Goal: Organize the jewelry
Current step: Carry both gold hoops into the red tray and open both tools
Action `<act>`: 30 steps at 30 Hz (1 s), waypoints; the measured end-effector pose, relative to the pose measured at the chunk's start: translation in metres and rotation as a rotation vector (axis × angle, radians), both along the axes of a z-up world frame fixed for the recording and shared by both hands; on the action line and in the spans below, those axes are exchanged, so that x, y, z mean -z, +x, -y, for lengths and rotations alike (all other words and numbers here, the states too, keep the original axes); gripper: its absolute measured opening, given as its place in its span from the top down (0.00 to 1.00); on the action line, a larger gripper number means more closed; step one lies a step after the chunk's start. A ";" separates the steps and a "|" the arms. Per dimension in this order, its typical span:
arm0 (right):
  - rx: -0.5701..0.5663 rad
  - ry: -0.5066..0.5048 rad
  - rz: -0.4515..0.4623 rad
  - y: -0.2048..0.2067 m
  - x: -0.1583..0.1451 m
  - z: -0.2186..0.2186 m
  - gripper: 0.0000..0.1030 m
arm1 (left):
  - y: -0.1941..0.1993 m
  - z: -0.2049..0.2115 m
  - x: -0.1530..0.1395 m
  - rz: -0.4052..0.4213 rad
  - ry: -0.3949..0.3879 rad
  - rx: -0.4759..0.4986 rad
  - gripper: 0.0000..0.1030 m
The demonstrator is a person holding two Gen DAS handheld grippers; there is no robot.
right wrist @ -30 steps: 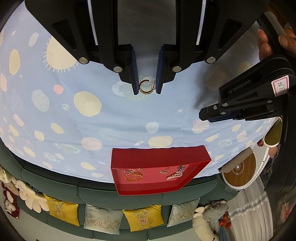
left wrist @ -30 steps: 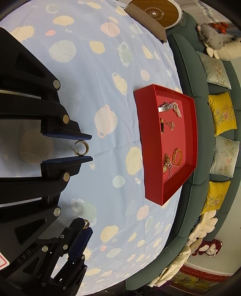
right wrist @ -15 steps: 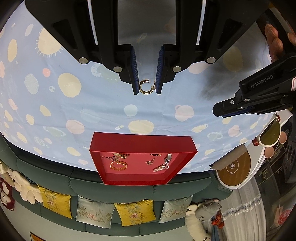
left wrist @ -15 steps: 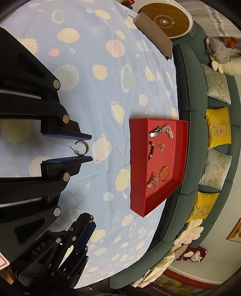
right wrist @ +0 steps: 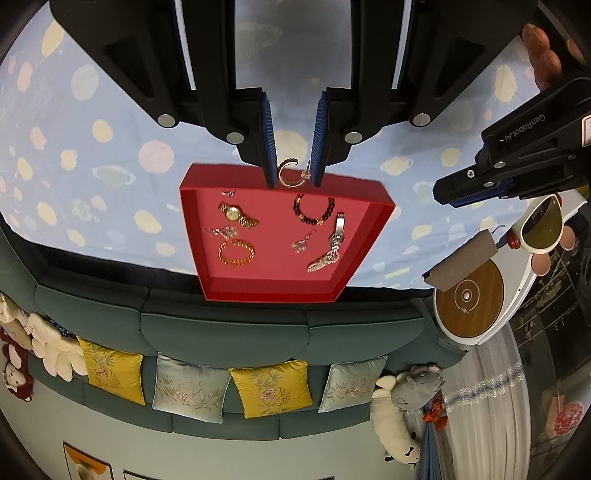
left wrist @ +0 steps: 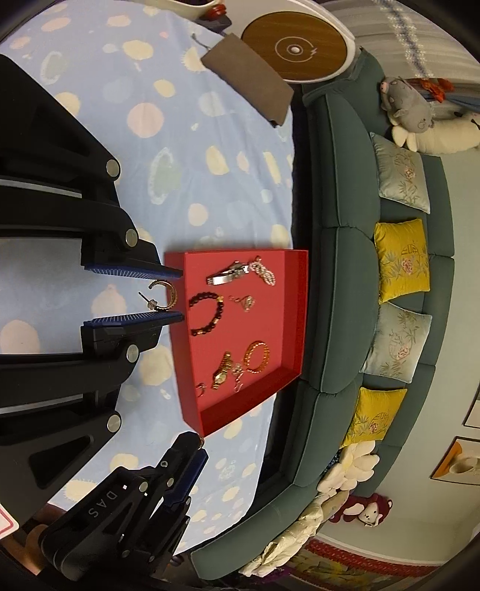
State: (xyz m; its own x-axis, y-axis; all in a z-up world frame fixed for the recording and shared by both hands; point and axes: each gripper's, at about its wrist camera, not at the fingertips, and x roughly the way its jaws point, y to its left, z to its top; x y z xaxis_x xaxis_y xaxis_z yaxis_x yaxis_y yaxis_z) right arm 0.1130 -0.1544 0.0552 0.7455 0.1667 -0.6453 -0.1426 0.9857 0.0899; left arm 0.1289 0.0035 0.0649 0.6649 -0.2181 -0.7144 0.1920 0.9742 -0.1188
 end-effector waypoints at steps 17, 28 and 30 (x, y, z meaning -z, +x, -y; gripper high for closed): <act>0.033 -0.003 -0.055 0.122 0.024 0.019 0.83 | 0.127 0.046 0.031 -0.027 0.016 0.017 0.86; 0.005 0.023 -0.092 0.174 0.058 0.016 0.83 | 0.173 0.057 0.070 -0.073 0.026 0.054 0.85; 0.008 0.024 -0.090 0.178 0.062 0.016 0.83 | 0.177 0.055 0.076 -0.086 0.020 0.048 0.85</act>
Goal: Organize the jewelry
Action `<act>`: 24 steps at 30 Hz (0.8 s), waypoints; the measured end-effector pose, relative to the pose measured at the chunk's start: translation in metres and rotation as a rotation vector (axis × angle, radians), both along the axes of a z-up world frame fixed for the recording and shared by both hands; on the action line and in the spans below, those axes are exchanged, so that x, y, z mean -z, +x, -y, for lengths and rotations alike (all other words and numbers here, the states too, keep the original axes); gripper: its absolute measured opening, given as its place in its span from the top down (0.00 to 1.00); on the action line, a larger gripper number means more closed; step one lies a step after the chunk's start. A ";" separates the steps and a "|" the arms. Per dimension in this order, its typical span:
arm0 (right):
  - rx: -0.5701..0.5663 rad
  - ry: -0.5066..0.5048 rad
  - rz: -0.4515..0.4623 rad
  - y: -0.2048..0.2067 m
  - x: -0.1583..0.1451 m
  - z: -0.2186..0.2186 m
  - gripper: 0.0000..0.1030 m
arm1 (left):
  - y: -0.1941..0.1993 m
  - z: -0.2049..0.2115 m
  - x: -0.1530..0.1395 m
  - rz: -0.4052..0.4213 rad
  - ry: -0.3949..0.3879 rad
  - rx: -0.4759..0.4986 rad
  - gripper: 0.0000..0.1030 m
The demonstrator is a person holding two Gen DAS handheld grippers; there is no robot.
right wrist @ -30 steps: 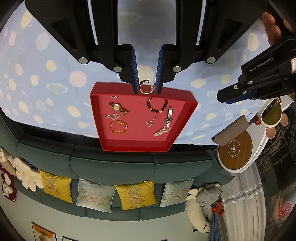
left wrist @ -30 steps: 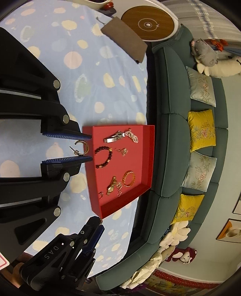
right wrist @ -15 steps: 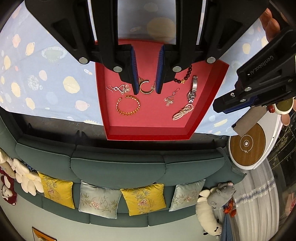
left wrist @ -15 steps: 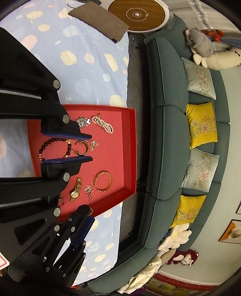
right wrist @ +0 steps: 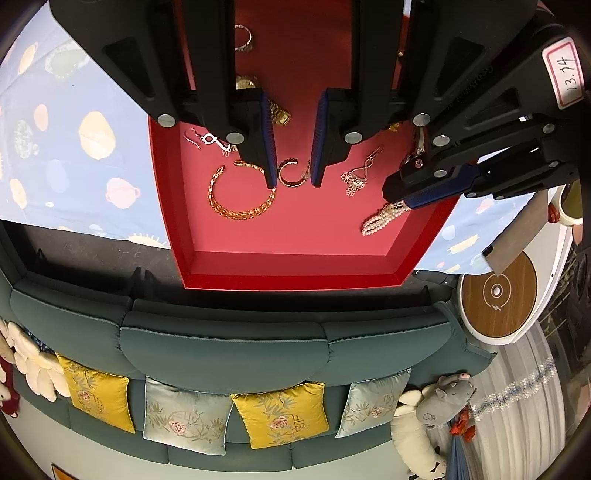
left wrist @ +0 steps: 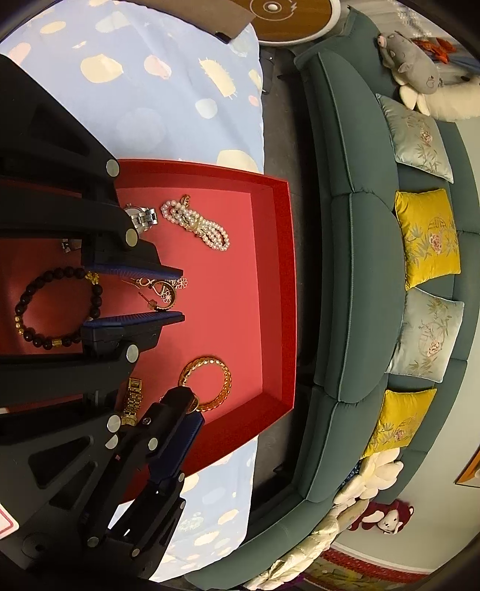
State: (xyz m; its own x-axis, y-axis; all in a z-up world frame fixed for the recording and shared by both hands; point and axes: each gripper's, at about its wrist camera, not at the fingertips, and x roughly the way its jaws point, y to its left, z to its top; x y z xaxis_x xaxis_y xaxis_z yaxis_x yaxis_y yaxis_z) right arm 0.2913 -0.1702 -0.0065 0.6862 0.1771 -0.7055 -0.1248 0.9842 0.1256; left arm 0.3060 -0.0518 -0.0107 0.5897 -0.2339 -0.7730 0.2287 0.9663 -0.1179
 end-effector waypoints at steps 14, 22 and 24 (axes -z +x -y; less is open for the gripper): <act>0.008 -0.027 0.034 0.003 0.007 -0.002 0.81 | 0.000 -0.002 0.003 0.004 0.001 -0.026 0.82; 0.014 -0.020 0.044 -0.003 -0.005 -0.001 0.82 | -0.010 -0.004 -0.016 0.024 -0.011 -0.042 0.81; 0.015 -0.023 0.047 -0.008 -0.015 -0.002 0.82 | -0.018 -0.006 -0.029 0.032 -0.019 -0.046 0.81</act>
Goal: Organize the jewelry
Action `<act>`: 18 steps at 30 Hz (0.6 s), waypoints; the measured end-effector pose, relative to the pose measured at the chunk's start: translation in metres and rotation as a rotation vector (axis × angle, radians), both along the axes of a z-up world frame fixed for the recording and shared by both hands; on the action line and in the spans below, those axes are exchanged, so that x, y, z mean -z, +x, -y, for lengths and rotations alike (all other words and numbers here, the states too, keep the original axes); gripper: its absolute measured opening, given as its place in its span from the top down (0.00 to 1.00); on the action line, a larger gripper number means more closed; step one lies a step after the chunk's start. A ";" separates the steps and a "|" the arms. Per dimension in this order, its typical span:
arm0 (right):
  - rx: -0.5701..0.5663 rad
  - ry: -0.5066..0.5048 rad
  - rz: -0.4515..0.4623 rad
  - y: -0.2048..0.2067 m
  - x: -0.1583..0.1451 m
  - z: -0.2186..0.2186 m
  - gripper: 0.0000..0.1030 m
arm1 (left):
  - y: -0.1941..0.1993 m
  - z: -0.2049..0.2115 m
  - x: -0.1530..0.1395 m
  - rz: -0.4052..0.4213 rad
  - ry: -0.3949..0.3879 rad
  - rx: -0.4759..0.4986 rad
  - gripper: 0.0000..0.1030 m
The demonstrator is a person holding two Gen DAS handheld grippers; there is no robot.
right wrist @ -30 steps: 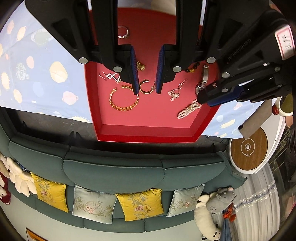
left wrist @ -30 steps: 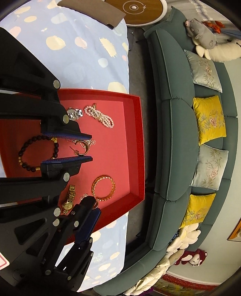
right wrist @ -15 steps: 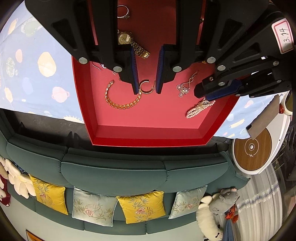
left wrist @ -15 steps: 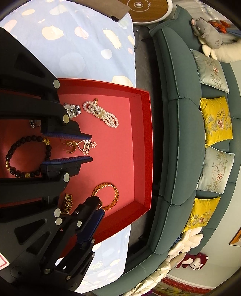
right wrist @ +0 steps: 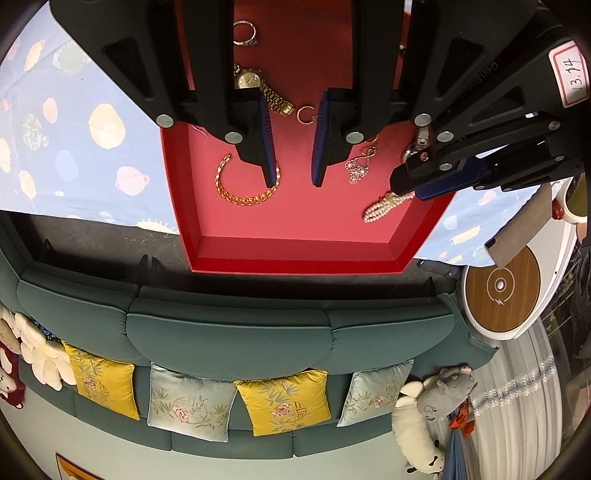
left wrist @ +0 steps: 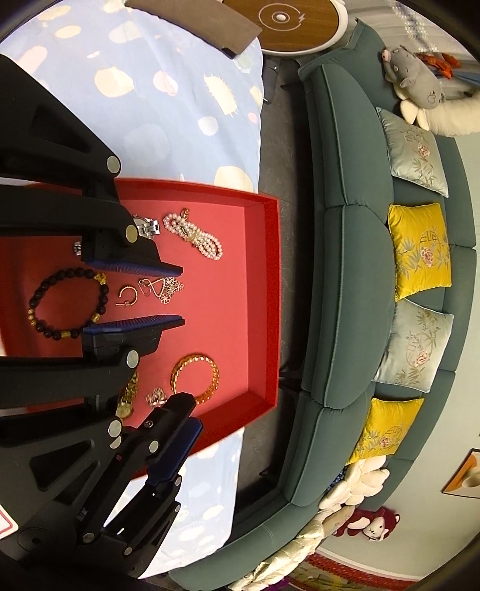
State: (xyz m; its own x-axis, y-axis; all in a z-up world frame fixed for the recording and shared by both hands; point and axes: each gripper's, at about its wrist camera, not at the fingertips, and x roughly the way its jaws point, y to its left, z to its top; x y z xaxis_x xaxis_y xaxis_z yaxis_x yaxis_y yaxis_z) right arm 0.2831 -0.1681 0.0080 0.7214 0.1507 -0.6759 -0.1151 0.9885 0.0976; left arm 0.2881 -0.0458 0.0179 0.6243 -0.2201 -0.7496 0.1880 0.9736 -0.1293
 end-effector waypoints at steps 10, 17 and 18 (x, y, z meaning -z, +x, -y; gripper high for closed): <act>0.013 0.047 0.034 -0.073 -0.063 -0.004 0.77 | -0.082 -0.017 -0.060 0.057 -0.016 -0.003 0.79; 0.026 0.056 0.080 -0.145 -0.074 -0.015 0.68 | -0.143 -0.027 -0.065 0.072 -0.012 -0.046 0.75; 0.034 0.057 0.086 -0.155 -0.074 -0.017 0.68 | -0.152 -0.025 -0.066 0.090 0.018 -0.044 0.75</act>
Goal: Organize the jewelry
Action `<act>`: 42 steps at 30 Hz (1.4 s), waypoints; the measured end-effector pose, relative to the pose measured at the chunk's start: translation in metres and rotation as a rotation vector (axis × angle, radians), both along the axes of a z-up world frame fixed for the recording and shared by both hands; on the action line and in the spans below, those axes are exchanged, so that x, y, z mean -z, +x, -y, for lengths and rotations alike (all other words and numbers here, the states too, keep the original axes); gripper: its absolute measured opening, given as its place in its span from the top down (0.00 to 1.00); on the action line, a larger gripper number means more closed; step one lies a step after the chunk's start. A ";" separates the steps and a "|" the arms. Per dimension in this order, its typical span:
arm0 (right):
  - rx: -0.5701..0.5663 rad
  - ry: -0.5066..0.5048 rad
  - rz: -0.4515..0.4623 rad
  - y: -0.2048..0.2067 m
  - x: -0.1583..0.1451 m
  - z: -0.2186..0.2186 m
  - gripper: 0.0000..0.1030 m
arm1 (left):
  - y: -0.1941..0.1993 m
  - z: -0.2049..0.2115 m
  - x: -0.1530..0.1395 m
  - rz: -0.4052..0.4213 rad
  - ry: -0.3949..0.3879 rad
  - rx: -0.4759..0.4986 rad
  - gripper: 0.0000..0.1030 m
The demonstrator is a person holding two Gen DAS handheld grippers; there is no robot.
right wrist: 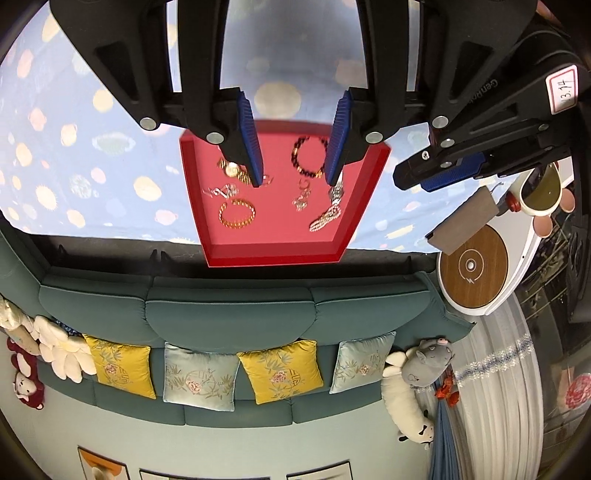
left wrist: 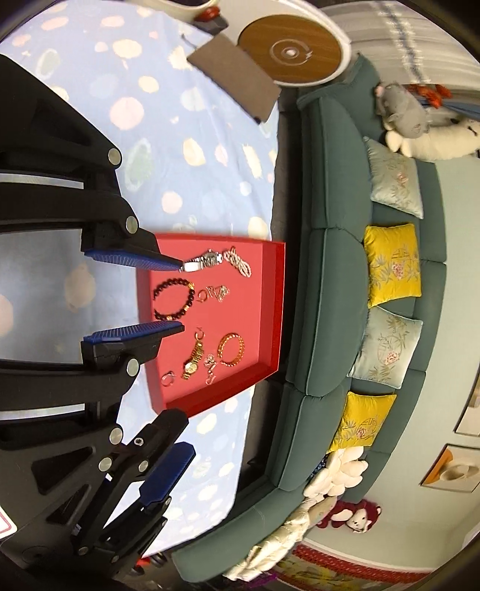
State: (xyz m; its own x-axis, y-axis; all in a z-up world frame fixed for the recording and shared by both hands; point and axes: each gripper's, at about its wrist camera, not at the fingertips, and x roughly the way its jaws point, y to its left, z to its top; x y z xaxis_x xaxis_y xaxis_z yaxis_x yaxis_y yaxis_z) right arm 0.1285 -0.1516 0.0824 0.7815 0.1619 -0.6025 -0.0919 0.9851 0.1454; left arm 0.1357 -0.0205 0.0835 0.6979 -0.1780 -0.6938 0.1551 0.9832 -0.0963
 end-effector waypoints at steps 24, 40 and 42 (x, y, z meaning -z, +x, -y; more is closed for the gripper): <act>-0.048 -0.093 -0.051 -0.079 0.042 -0.029 0.58 | -0.075 -0.020 0.049 -0.026 0.139 0.000 0.66; 0.033 -0.108 -0.033 -0.072 0.038 -0.023 0.45 | -0.059 -0.023 0.044 -0.049 0.075 -0.114 0.52; 0.044 -0.106 -0.033 -0.070 0.038 -0.020 0.44 | -0.057 -0.019 0.044 -0.048 0.082 -0.113 0.52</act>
